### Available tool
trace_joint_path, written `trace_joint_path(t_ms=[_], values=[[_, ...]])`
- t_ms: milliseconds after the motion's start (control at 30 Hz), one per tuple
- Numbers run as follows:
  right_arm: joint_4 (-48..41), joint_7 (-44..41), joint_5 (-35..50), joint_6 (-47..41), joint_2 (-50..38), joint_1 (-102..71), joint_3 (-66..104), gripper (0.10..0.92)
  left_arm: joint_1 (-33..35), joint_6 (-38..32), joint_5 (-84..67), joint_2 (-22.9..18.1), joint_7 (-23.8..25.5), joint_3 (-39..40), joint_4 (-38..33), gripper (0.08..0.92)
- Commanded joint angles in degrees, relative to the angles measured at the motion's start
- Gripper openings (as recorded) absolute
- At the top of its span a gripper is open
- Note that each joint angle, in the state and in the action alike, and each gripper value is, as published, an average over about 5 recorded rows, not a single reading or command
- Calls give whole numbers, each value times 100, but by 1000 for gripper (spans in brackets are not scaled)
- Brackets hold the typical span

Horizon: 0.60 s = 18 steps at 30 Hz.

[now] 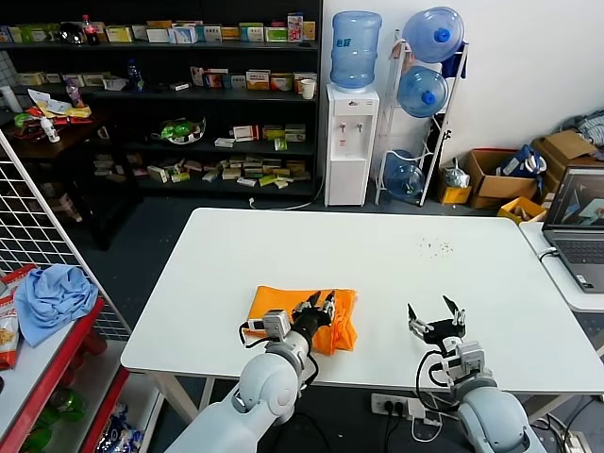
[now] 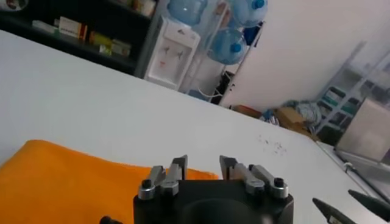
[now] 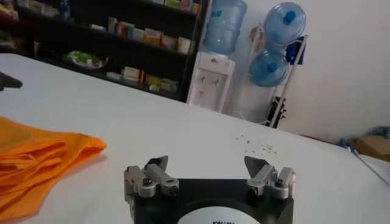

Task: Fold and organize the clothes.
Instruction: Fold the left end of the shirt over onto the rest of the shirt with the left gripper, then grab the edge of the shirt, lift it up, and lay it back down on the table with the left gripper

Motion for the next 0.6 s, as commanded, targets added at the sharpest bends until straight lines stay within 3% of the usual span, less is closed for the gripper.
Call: trace_joint_path(t_ms=[33, 133, 267, 433, 600], values=[[27, -25, -17, -5, -1, 5, -63, 823, 211, -523, 110, 871, 126, -469, -266, 530], [31, -62, -38, 9, -17, -29, -60, 823, 370, -63, 147, 1498, 476, -688, -237, 617], [-3, -114, -77, 43, -37, -53, -57, 823, 421, 608, 130, 1996, 1052, -1023, -12, 730], [6, -150, -70, 56, -69, -76, -43, 823, 361, 891, 138, 2228, 1670, -1287, 251, 816], [22, -159, -58, 63, -78, -130, -14, 823, 403, 901, 146, 2230, 1831, -1362, 108, 822]])
